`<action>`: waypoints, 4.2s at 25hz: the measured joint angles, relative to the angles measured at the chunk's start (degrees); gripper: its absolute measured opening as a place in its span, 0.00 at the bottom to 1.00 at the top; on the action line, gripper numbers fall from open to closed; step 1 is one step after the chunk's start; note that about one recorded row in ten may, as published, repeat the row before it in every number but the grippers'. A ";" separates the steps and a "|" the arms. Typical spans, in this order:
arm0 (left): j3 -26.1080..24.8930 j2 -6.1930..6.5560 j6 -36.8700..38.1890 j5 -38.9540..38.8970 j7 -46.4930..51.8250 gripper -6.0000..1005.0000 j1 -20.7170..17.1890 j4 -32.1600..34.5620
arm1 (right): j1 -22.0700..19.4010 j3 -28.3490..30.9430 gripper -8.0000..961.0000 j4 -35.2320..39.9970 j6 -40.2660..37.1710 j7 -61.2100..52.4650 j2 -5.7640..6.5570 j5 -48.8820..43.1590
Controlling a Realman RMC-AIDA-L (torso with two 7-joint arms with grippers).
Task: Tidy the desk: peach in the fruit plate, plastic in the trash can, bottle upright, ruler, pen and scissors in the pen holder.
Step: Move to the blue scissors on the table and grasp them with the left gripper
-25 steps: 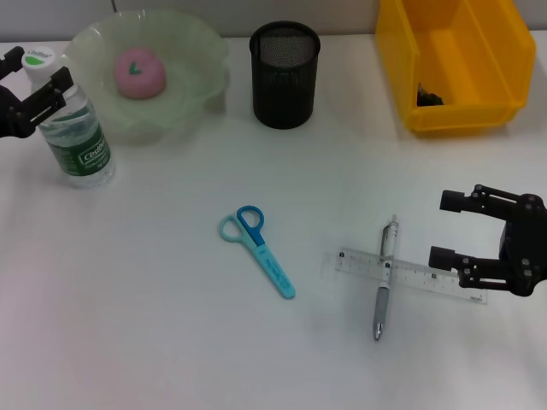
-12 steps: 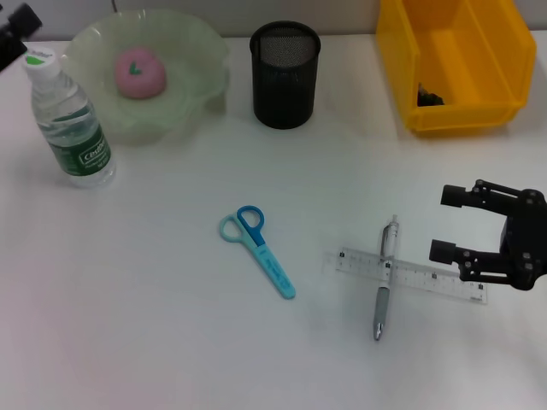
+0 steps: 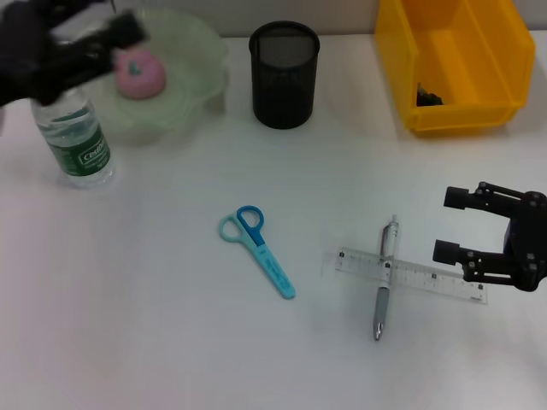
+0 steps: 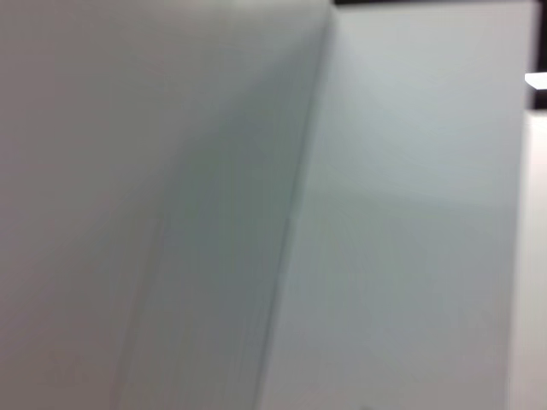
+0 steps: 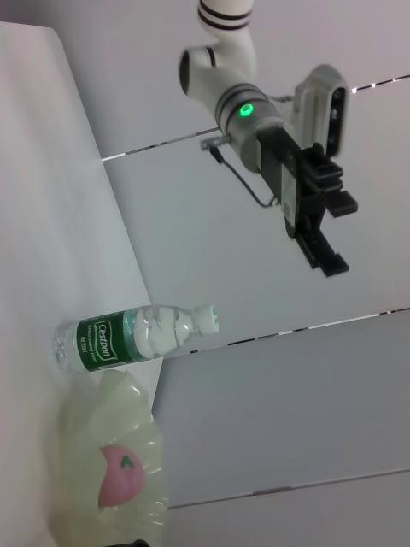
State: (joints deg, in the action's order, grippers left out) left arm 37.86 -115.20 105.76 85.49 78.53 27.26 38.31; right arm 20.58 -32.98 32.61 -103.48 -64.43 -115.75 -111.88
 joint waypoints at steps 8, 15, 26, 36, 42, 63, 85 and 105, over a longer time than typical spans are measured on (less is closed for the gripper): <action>8.56 -0.11 -10.58 11.86 -1.17 0.78 11.46 4.25 | -0.38 -0.07 0.83 0.00 0.28 -3.20 0.20 -1.82; 10.95 -1.54 -14.35 33.58 -2.00 0.78 24.86 6.15 | -0.65 -0.04 0.83 0.00 1.94 -6.94 0.96 -1.97; 27.32 -3.41 -14.59 47.97 -1.53 0.78 30.23 13.69 | -0.52 -0.02 0.83 0.00 3.42 -9.65 1.28 -3.12; 38.29 -3.65 -16.87 49.56 -8.48 0.78 28.88 17.48 | 0.07 0.32 0.83 -1.21 6.17 -10.03 1.22 -3.01; 45.55 -3.94 -19.94 52.87 -10.08 0.78 28.68 17.97 | 0.27 1.44 0.83 -1.43 6.35 -10.49 0.75 -2.88; 68.56 -3.98 -27.86 55.91 -3.75 0.76 28.88 18.06 | 0.29 1.52 0.83 -1.50 6.44 -12.02 0.61 -3.12; 77.15 -3.98 -31.08 54.74 -0.87 0.63 29.53 17.18 | 0.05 1.52 0.83 -1.49 5.98 -12.69 0.79 -3.16; 78.92 -3.98 -31.31 54.23 -0.31 0.38 29.69 16.88 | 1.17 0.96 0.83 -1.45 5.92 -12.64 0.61 -3.22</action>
State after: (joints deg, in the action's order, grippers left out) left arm 116.77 -119.18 74.44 139.72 78.22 56.95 55.20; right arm 21.75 -32.01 31.16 -97.56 -77.07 -115.13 -115.10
